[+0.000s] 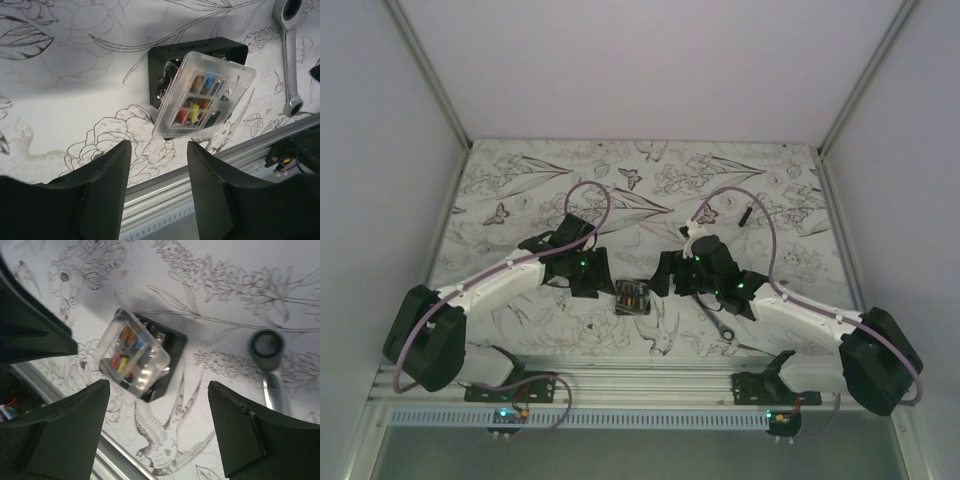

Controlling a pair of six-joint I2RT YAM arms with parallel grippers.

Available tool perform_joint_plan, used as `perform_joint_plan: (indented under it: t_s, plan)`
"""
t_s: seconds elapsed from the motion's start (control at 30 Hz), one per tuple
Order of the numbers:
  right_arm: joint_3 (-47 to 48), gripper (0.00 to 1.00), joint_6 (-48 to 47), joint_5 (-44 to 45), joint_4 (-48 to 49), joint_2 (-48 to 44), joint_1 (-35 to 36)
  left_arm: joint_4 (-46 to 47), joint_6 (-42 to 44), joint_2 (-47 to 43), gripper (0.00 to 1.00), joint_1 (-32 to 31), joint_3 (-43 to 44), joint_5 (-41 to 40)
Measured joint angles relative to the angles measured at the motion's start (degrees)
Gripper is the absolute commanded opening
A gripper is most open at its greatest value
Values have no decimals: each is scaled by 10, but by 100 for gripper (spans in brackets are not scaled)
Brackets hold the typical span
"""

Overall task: Snap on the fuse box
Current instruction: Close the fuse box cover on the fuse box base.

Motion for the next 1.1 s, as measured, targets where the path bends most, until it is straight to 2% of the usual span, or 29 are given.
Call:
perform_joint_plan:
  t_s: [0.17, 0.37, 0.73, 1.1]
  plan:
    - [-4, 71, 35, -43, 60, 52, 0, 32, 6, 38, 50, 14, 1, 43]
    - [-13, 55, 73, -78, 104, 98, 0, 48, 7, 84, 41, 16, 12, 73]
    - [-13, 44, 108, -109, 133, 148, 1, 66, 7, 119, 34, 16, 22, 100]
    - [-9, 30, 115, -111, 121, 153, 1, 60, 2, 121, 28, 17, 22, 105]
